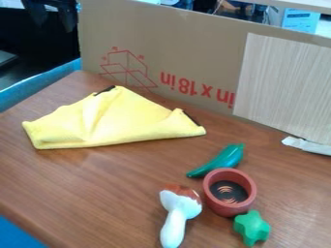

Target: Unfold the upper left fabric to the lower right

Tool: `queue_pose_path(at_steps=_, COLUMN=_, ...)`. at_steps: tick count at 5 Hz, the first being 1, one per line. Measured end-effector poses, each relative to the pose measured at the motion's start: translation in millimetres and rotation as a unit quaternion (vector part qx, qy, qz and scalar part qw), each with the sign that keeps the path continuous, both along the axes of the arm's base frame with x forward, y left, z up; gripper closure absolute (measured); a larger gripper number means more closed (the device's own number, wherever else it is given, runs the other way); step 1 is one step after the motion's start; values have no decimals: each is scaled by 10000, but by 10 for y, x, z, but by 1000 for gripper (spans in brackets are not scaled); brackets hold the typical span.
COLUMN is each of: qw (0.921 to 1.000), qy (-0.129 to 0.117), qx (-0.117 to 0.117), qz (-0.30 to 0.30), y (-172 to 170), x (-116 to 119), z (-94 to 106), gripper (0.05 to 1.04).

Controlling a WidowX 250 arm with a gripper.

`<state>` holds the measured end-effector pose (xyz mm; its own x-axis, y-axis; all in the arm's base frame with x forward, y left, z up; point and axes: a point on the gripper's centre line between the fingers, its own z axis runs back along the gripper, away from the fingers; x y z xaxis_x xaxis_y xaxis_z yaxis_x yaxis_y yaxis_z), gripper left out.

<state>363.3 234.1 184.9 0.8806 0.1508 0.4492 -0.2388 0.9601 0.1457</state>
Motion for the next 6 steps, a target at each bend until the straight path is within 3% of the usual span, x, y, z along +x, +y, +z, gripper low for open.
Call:
queue_pose_path(at_steps=1, qw=9998, qy=169, qx=-120, qz=14, y=3, x=5, z=-169, gripper=83)
queue_pose_path(at_steps=3, qw=9993, qy=327, qx=122, qz=-112, y=-86, x=113, z=-386, gripper=83)
queue_pose_path(at_steps=4, qw=9980, qy=595, qx=22, qz=-192, y=-117, x=154, z=-642, gripper=83)
queue_pose_path(at_steps=6, qw=9923, qy=908, qx=-618, qz=-570, y=-155, x=354, z=-842, gripper=83)
